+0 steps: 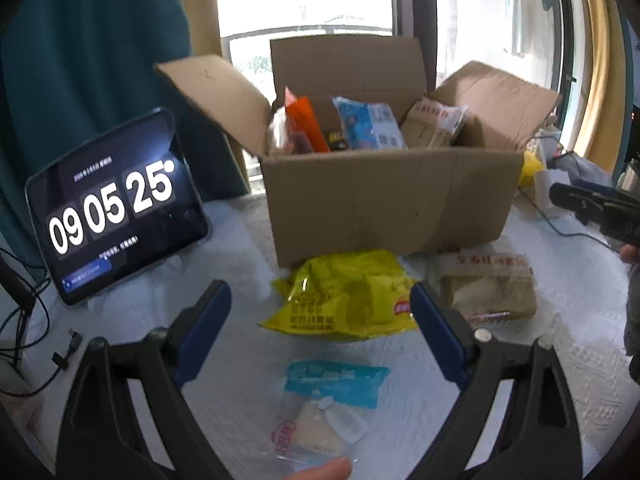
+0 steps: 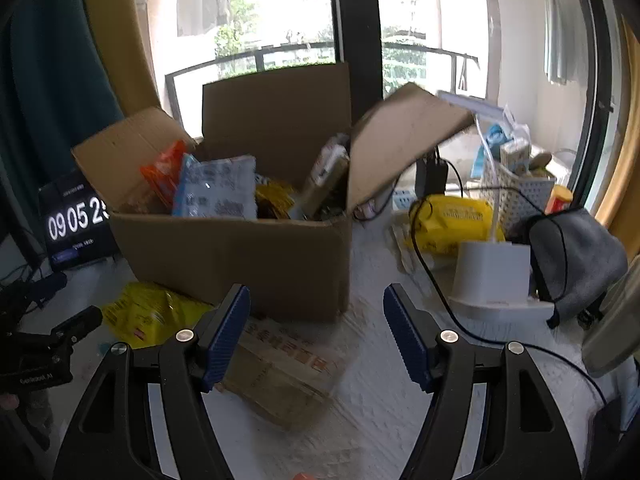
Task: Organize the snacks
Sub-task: 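Move both grippers back toward the remaining snacks beside the box, then grasp the yellow chip bag with the left gripper while the right grasps a toast loaf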
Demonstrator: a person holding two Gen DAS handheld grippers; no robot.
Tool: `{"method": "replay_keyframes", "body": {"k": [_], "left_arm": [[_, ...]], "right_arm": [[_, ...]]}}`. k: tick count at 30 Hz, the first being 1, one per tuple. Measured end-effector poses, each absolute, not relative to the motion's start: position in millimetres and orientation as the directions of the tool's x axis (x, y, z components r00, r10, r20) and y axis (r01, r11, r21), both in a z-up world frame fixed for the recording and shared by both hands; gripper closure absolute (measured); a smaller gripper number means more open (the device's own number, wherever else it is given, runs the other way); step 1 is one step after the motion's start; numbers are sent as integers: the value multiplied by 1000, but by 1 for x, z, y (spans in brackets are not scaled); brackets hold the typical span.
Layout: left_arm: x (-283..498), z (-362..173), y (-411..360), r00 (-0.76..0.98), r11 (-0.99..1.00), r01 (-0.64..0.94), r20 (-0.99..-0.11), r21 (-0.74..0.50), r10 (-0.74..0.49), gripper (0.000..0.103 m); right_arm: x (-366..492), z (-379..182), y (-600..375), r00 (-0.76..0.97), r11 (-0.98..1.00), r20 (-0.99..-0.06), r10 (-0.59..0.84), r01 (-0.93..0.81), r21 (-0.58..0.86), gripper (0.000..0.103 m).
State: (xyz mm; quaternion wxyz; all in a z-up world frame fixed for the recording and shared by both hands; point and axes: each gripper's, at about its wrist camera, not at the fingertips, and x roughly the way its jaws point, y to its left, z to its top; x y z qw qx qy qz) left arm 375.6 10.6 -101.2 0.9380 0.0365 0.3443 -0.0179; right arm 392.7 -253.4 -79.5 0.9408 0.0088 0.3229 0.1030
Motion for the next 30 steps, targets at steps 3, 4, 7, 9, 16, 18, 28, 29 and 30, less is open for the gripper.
{"method": "replay_keyframes", "body": {"k": [3, 4, 7, 9, 16, 18, 28, 29, 30], "left_arm": [[380, -110, 11, 752, 997, 58, -659, 59, -5, 11], [383, -114, 10, 748, 996, 55, -664, 64, 1, 11], [388, -122, 10, 739, 996, 56, -673, 69, 5, 11], [389, -130, 8, 732, 995, 69, -681, 73, 0, 11], [395, -143, 12, 715, 996, 92, -696, 6, -62, 11], [396, -144, 13, 717, 995, 95, -692, -16, -79, 11], [415, -151, 32, 675, 965, 52, -703, -257, -224, 11], [414, -151, 34, 677, 961, 43, -700, -272, -229, 11], [414, -149, 39, 685, 955, 26, -691, -294, -231, 11]], "right_arm": [[398, -89, -260, 759, 980, -621, 195, -179, 90, 30], [399, -91, -262, 756, 980, -626, 194, -176, 92, 30], [404, -100, -265, 745, 980, -638, 194, -175, 94, 30], [407, -107, -266, 733, 979, -650, 200, -179, 100, 30], [418, -138, -270, 683, 973, -694, 226, -185, 134, 30], [420, -146, -267, 673, 970, -700, 240, -202, 139, 30], [439, -175, -253, 585, 944, -743, 325, -248, 217, 22], [440, -177, -253, 577, 940, -744, 338, -249, 233, 22], [441, -177, -253, 574, 938, -743, 344, -247, 243, 22]]}}
